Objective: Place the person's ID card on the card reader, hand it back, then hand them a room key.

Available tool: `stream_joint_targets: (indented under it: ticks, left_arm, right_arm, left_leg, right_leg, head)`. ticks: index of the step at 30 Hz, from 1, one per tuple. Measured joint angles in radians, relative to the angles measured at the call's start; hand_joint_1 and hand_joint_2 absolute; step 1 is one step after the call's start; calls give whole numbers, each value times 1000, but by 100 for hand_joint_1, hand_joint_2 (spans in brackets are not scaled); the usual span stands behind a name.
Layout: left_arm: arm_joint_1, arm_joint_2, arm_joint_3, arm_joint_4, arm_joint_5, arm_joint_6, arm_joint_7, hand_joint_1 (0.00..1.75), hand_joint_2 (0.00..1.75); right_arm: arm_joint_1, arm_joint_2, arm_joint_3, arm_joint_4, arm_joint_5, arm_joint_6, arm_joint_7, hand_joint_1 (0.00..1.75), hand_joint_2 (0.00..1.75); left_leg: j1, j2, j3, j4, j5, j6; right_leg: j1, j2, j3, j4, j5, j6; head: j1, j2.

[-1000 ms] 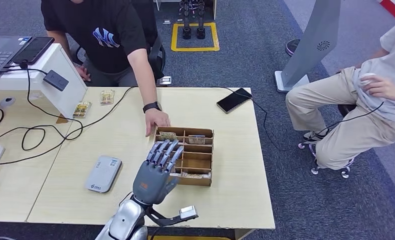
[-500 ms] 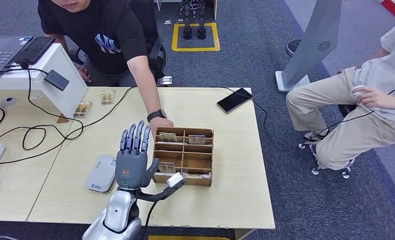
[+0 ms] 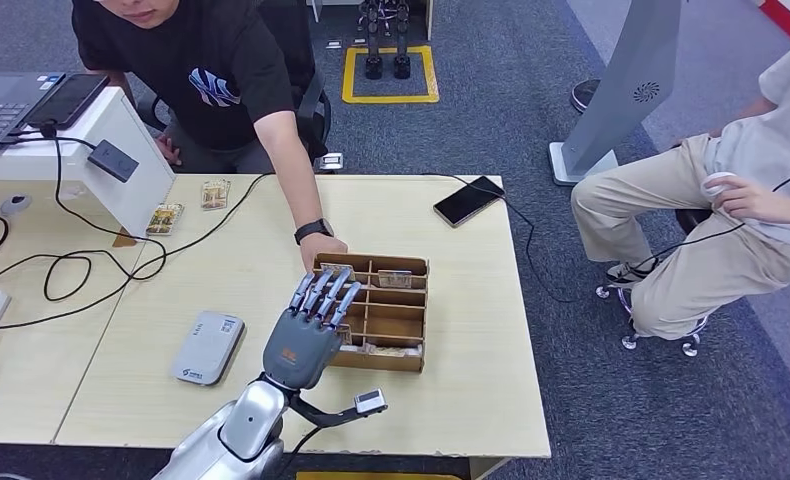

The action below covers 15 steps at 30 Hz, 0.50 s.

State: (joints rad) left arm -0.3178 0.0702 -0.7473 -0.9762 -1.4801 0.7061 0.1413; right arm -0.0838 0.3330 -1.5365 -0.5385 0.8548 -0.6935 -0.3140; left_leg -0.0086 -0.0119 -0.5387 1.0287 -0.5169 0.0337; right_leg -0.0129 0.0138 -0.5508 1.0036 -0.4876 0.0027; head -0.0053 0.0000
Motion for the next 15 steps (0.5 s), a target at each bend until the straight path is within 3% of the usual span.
stream_joint_targets:
  ticks: [15]
  left_arm:
    - [19,-6,15,-4,0,3,-57,0,175]
  right_arm:
    - [1,0,0,1,-5,0,14,0,175]
  left_leg:
    - [0,0,2,0,0,0]
  right_leg:
    - [0,-1,3,0,1,0]
  head:
    - [0,0]
